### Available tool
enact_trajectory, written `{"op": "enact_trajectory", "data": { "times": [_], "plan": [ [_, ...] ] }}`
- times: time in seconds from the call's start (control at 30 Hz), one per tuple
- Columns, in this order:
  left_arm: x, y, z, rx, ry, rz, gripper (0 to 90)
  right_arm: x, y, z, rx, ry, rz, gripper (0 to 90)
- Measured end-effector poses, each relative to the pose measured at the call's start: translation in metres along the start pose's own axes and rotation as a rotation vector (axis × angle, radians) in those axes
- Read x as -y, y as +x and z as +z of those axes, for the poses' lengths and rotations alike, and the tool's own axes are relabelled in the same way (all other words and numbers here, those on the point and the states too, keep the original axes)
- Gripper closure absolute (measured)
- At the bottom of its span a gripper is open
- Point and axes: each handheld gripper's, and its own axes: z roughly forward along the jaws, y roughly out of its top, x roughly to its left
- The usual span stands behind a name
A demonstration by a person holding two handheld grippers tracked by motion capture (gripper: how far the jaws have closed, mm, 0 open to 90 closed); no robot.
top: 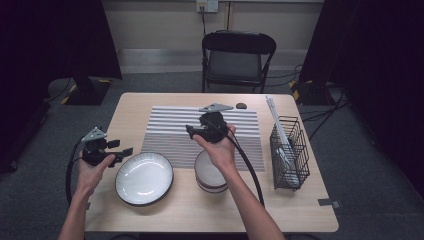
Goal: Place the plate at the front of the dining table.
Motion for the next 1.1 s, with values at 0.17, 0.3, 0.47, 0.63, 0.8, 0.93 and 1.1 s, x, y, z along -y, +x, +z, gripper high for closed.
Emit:
{"op": "enact_trajectory", "data": {
  "times": [0.17,0.3,0.47,0.63,0.8,0.93,1.1],
  "plan": [
    [0.002,0.000,0.003,0.015,-0.003,-0.018,29.2,-0.005,0.018,0.012,-0.045,0.009,-0.014,41.4],
    [0.001,-0.002,0.004,0.011,-0.003,-0.004,29.2,-0.009,0.032,0.022,-0.080,0.015,-0.036,41.7],
    [0.003,0.002,0.006,0.026,0.014,-0.010,32.4,-0.013,0.045,0.033,-0.125,0.026,-0.054,41.4],
    [0.003,0.003,0.006,0.030,0.013,-0.008,32.0,-0.014,0.057,0.045,-0.169,0.038,-0.068,41.5],
    [0.004,0.003,0.006,0.039,0.009,-0.008,31.8,-0.016,0.063,0.051,-0.207,0.031,-0.059,41.2],
    [0.005,0.003,0.009,0.048,0.027,-0.009,31.8,-0.018,0.072,0.057,-0.223,0.041,-0.095,40.8],
    [0.008,0.001,0.011,0.043,0.054,0.002,31.6,-0.014,0.081,0.067,-0.240,0.075,-0.123,39.1]
  ]
}}
